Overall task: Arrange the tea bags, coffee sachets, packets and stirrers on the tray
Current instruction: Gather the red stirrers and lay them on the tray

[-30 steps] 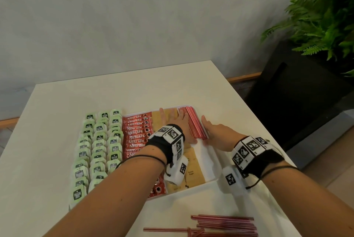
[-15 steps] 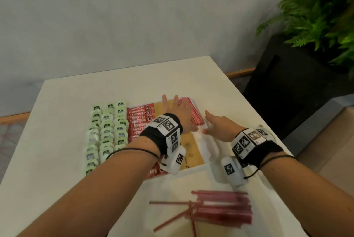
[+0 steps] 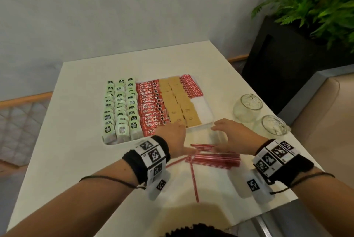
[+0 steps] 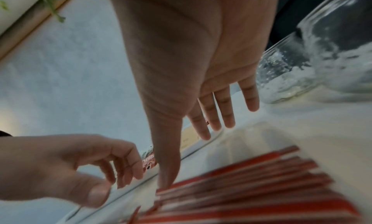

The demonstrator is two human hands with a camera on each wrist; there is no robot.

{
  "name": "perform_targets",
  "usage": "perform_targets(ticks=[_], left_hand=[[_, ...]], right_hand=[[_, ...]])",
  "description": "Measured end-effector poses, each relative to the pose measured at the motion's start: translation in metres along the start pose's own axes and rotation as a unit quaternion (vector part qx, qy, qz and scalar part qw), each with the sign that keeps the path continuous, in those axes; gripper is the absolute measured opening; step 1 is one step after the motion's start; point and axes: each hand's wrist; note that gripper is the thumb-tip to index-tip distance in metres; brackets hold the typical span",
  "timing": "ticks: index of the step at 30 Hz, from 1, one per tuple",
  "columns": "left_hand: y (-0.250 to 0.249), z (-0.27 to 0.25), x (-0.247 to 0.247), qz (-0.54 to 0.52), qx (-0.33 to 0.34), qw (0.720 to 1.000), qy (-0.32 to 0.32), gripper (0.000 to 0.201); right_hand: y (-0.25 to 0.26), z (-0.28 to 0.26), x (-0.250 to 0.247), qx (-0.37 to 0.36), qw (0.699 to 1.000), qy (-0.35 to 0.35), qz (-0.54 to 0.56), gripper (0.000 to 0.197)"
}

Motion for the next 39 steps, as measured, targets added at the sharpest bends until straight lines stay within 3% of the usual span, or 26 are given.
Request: perform_targets(ticks=[3,5,9,16,20,27,34,39], left_hand=[[-0.010,-0.015,0.020,0.020,-0.062,0.997,0.043,0.116],[-0.013,-0.019,0.029,0.032,-0.076,0.996,0.046,0.122],[-0.012,-0.020,0.033,0.019,-0.050,0.997,0.057,0.104],[-0.006,-0.020,0.032,-0.048,-0.009,0.997,0.062,0.068],[0.000,-0.016,0.038,-0.064,0.005,0.998,0.026,0.043],[0.007,-0.006,0.043,-0.023,-0.055,0.998,-0.016,0.022],[0.018,0.001,0.035,-0.019,-0.074,0.997,-0.014,0.023],[-0.006,0.001,0.032,-0.099,-0.018,0.995,0.006,0.022]], right_hand=[[0.004,-0.013,0.005,0.008,0.999,0.006,-0.038,0.097],[0.005,-0.018,0.009,0.012,0.998,0.027,-0.059,0.106],[0.002,-0.027,0.017,0.010,0.998,0.032,-0.055,0.106],[-0.011,-0.031,0.023,0.013,0.999,-0.045,0.017,0.049],[-0.013,-0.031,0.024,0.027,0.997,-0.065,0.006,0.031],[-0.012,-0.035,0.024,0.019,0.998,-0.061,0.001,0.025],[-0.019,-0.047,0.023,0.000,0.999,-0.046,0.005,0.027],[0.009,-0.040,0.036,-0.064,0.998,-0.020,0.005,0.027]])
Point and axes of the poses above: each hand's wrist, its own z-axis towards the middle knuckle, its own x-axis out of the palm, y = z × x, and after that the axes turned 10 degrees about -x, right-handed
